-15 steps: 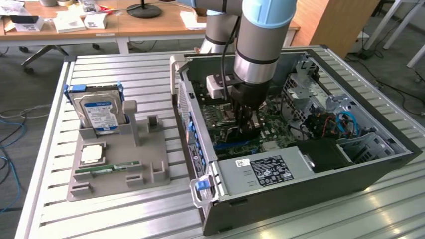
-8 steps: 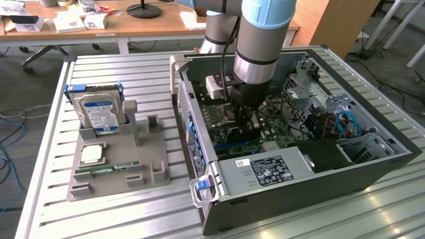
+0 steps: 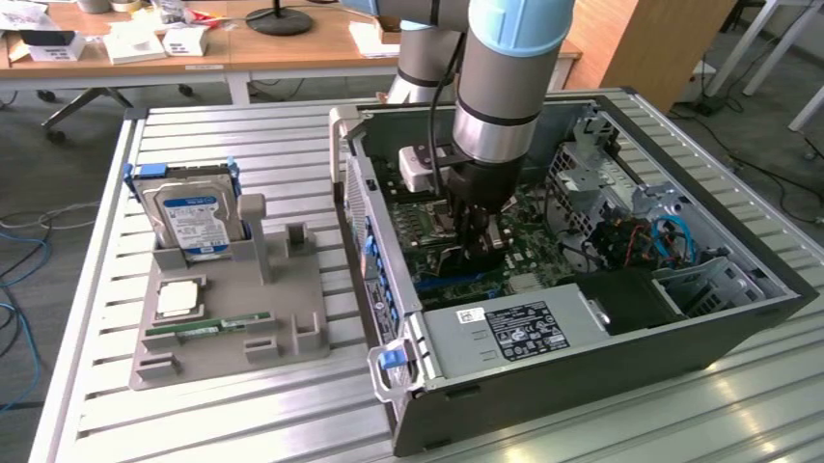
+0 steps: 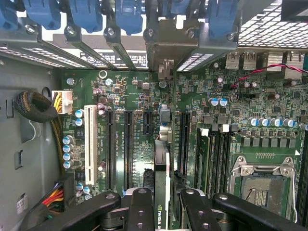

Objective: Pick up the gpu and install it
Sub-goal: 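Insert the gpu into the slot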

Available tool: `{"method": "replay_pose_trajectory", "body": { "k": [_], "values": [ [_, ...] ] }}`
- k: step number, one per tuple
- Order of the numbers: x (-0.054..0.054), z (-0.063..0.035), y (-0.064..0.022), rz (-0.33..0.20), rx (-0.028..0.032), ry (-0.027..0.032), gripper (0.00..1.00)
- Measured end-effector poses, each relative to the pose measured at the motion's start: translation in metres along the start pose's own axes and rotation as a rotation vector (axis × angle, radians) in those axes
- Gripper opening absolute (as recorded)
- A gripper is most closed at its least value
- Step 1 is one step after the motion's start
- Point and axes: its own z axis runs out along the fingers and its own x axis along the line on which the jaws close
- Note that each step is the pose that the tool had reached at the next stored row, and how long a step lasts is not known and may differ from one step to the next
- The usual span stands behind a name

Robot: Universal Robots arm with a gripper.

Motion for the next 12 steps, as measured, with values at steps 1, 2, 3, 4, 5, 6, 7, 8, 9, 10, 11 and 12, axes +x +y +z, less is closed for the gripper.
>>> {"method": "replay_pose_trajectory", "body": {
  "k": [1, 2, 3, 4, 5, 6, 7, 8, 9, 10, 11, 12],
  "values": [
    [0.0, 0.0001, 0.0, 0.0, 0.0001, -0.0001, 0.26],
    [0.0, 0.0001, 0.0, 0.0, 0.0, -0.0001, 0.26],
    [0.0, 0.0001, 0.0, 0.0, 0.0, 0.0, 0.26],
    [0.0, 0.0001, 0.0, 0.0, 0.0, 0.0, 0.26],
    [0.0, 0.0001, 0.0, 0.0, 0.0, 0.0, 0.26],
    [0.0, 0.0001, 0.0, 0.0, 0.0, 0.0001, 0.26],
    [0.0, 0.0001, 0.0, 0.0, 0.0, 0.0, 0.26],
    [0.0, 0.0001, 0.0, 0.0, 0.0, 0.0001, 0.26],
    [0.0, 0.0001, 0.0, 0.0, 0.0, 0.0, 0.26],
    [0.0, 0.0001, 0.0, 0.0, 0.0, 0.0, 0.26],
    [0.0, 0.0001, 0.0, 0.0, 0.0, 0.0, 0.26],
    [0.0, 0.0001, 0.0, 0.0, 0.0, 0.0001, 0.26]
  ]
}}
